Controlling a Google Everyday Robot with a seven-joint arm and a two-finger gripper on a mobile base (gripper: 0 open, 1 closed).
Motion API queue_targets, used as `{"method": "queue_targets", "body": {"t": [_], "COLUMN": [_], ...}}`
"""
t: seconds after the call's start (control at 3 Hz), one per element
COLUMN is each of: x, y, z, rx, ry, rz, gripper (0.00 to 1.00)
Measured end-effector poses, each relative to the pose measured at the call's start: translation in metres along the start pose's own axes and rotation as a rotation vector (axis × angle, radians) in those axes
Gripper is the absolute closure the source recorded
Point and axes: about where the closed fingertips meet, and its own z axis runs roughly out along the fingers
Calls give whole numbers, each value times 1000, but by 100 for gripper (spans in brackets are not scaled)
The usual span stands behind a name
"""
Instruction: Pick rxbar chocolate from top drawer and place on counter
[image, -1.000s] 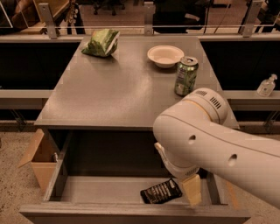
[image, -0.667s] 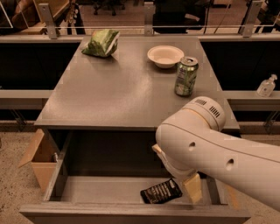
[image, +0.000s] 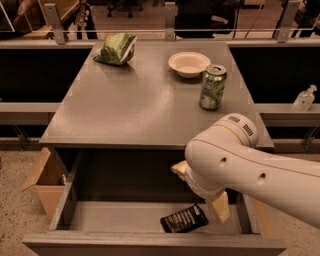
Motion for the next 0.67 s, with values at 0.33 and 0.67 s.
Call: {"method": "queue_targets", "body": {"t": [0.33, 0.67], "x": [0, -3], "y": [-5, -5], "z": [16, 23], "rx": [-4, -13], "ry": [-87, -148], "rz": [-43, -56], "gripper": [0, 0]}}
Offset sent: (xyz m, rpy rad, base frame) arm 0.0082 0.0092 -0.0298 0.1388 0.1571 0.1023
